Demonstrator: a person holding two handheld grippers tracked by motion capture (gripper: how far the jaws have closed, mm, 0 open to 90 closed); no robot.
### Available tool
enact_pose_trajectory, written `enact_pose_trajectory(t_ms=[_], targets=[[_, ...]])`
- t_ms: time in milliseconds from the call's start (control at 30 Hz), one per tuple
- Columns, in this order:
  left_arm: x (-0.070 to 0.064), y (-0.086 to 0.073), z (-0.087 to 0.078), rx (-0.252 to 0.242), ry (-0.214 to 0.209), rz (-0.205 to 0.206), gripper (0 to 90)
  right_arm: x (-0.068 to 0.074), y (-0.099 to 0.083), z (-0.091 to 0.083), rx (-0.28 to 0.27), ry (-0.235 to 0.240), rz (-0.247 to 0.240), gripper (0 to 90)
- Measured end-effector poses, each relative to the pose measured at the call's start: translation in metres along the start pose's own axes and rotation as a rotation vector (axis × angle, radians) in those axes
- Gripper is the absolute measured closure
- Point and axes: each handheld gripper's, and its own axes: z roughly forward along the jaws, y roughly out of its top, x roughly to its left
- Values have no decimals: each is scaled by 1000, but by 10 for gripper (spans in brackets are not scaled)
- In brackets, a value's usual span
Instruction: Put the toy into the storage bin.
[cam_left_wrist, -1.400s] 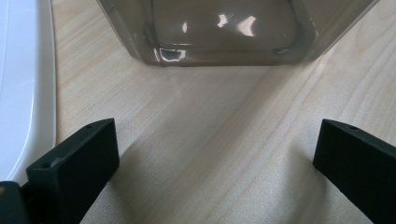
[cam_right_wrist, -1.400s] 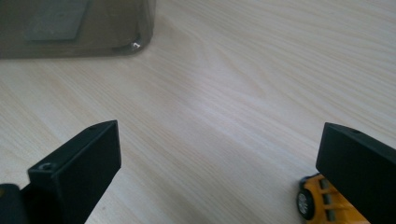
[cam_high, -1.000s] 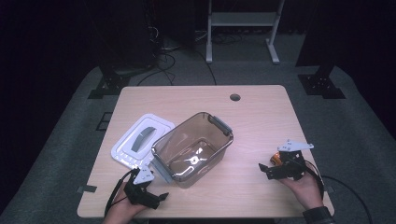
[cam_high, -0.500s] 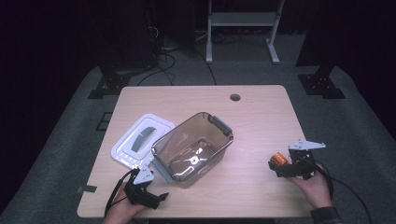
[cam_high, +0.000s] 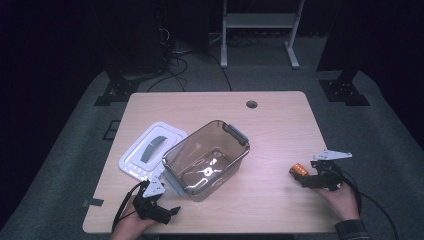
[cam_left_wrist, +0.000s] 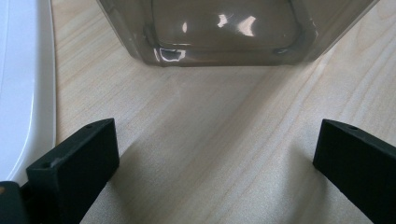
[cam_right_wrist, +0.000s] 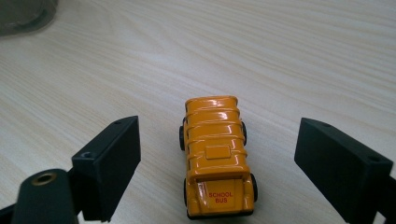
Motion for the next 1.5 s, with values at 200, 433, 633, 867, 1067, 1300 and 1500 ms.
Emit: enact_pose_trajectory(t_ms=[200,433,633,867,1067,1300,1500], targets=[[0,0,0,0,0,1,0,-2,-1,3,8,34,-15,259],[0,0,0,-1,0,0,0,-3,-2,8,25,36,-32,369],[0,0,0,-1,0,0,0,-5,-3,10,35,46,-43,494],[0,0,0,0,0,1,0,-6,-4,10,37,46,-44,529],[0,0,0,-1,0,1,0,-6,-4,9,37,45,-52,579],[0,0,0,-1,-1,0,0,-6,-3,7,36,54,-54,583],[0,0,0,-1,-1,1,0,-4,-1,3,23,55,-60,583]])
